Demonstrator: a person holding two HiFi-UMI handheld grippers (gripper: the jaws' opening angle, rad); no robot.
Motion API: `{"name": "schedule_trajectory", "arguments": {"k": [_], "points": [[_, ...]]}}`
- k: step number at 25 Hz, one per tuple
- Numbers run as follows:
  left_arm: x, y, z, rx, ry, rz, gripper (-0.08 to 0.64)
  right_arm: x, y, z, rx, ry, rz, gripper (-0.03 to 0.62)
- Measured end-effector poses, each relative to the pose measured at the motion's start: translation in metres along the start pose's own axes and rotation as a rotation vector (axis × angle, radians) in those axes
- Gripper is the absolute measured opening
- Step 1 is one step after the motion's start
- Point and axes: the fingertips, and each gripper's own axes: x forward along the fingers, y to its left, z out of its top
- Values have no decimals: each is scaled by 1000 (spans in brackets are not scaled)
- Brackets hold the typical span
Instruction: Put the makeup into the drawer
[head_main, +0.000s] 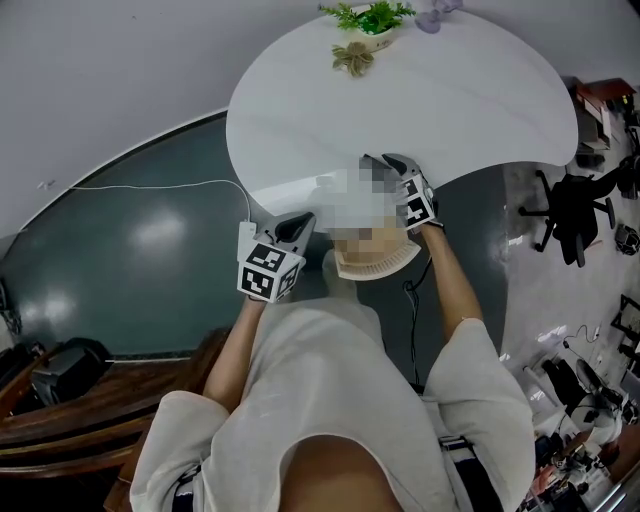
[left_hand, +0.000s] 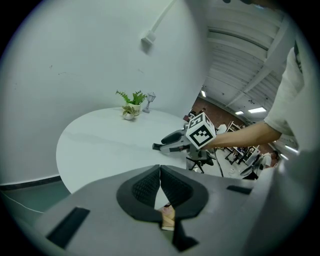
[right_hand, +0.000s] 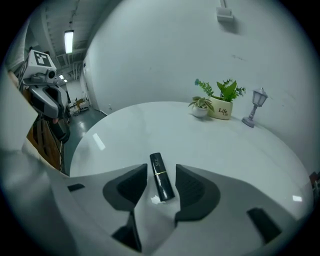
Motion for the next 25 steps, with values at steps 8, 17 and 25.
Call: {"name": "schedule_trajectory", "arguments": {"k": [8,17,25], "points": [[0,9,-4,-18,1,12,11,18,-3,-7,-67,88,45,98],[-3,8,-3,-13,1,9,11,13,2,-6,-48,82,68,95],[-1,4,-3,2,5,-5,11,-15,19,-11,-6,5,46,95]]}}
